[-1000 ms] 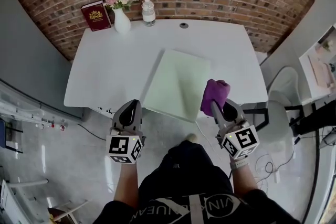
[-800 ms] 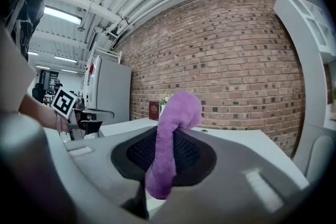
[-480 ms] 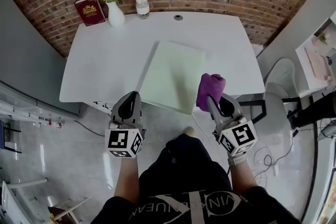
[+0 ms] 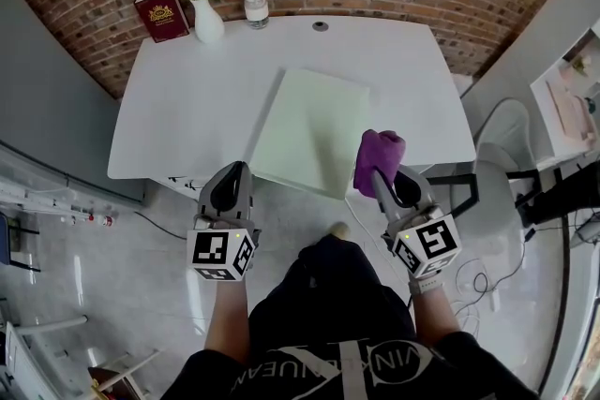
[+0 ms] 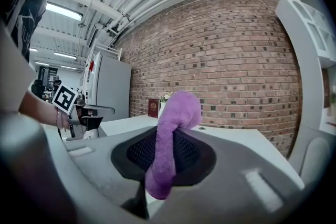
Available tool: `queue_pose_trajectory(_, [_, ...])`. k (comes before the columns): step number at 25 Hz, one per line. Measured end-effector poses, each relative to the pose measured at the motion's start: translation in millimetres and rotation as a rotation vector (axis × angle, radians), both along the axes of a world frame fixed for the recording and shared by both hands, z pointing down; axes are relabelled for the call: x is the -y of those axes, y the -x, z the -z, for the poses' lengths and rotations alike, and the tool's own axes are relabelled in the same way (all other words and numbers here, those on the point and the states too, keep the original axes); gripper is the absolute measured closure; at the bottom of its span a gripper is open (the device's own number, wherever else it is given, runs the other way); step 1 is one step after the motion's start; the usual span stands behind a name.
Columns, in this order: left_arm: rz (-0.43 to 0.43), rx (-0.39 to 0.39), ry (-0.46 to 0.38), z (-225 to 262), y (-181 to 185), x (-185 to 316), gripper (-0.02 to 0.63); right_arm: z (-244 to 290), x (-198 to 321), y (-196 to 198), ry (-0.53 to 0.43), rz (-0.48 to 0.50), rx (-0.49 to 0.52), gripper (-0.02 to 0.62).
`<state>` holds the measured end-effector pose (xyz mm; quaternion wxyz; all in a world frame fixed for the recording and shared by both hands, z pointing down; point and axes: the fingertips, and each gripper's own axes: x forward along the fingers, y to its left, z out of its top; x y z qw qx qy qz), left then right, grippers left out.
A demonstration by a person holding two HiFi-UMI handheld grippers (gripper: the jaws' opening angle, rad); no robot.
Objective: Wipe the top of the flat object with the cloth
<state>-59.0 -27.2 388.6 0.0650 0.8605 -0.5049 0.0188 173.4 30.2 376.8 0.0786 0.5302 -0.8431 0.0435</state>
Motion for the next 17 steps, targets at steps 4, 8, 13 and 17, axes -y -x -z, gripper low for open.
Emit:
queue_pose_trajectory(4, [0.000,-0.023,0.000,1,1,-2,0.583,1,-1,2,-0.006,0.010,0.002,0.534])
queue_pose_trajectory(8, [-0.005,-0.036,-0.006,3,0,-3,0.583,2,-1,8,-0.011,0.018,-0.004,0.534])
queue_pose_trajectory(13, [-0.001,-0.042,-0.015,8,4,-2,0.583,3,0,11,-0.014,0.009,-0.010,0.534])
queue_pose_trajectory(17, [0.003,-0.047,-0.023,10,7,-1,0.583,7,1,13,-0.023,0.018,-0.010,0.534])
